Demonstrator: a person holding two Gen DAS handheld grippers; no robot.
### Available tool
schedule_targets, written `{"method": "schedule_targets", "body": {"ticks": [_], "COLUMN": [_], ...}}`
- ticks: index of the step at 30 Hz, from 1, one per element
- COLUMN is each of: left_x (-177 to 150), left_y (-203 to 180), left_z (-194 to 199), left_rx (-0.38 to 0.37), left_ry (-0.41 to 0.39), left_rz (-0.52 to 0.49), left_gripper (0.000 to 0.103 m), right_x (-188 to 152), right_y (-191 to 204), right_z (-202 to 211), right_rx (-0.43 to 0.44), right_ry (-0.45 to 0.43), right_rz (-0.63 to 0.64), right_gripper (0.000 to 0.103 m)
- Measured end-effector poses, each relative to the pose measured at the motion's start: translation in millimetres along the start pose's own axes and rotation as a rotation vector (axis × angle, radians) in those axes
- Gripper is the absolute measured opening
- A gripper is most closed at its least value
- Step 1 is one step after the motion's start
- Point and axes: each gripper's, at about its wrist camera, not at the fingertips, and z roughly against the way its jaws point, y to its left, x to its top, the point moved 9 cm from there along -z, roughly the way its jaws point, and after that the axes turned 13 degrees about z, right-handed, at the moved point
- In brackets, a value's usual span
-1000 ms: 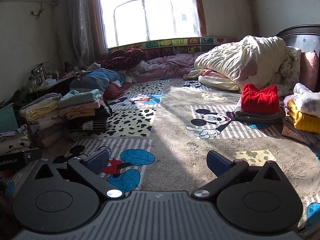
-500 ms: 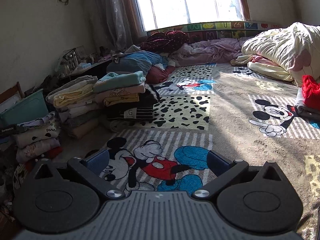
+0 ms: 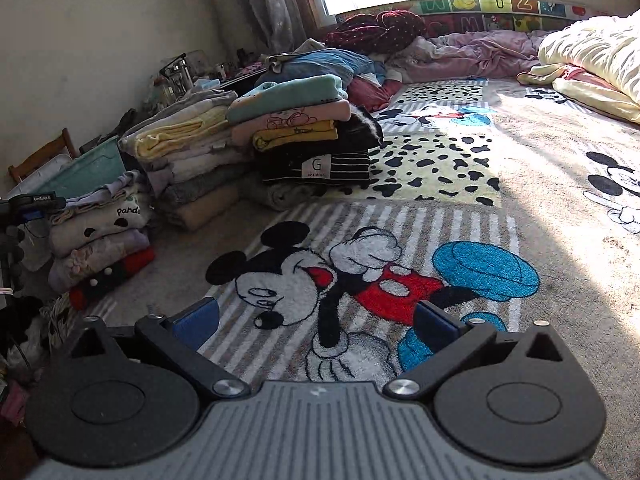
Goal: Fold clothes
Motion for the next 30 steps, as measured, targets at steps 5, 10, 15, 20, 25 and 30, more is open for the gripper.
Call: {"method": "schedule_targets", "body": {"ticks": [5,10,15,20,25,30], "left_x": [6.9,34.7,81.5,122.6,144.6,138.6], "left_y": [0.7,-21.6,-72.0,-123.9,-169.2,-223.1], "left_z": [13.2,63.3,137.2,201.6,278.7,324.7], "left_rx": [-0.003,-0.084,-0.225,-0.349,-0.515,-0.688], "left_ry": [-0.003,-0.092,-0.202,-0.271,-0.322,-0.284], "left_rz": [0.032,0.021,-0.009,-0.031,-0.044,-0.053], "left_gripper": [0.009,0.007,0.007,0.007,0.007,0.007], "right_x": [-1.0,4.5,13.6,15.7,6.1,-10.4], "right_y": [4.5,0.7,-9.7,-27.1,-53.8,-88.0], "right_z": [1.3,21.0,55.0,98.5,147.0,190.7], "right_rx": [0.007,0.004,-0.006,-0.027,-0.068,-0.149], "right_ry": [0.004,-0.026,-0.078,-0.136,-0.189,-0.215], "right_rz": [0.01,0.006,-0.004,-0.03,-0.063,-0.094], "right_gripper": [0.102,0.099,0.099,0.099,0.099,0.099]}}
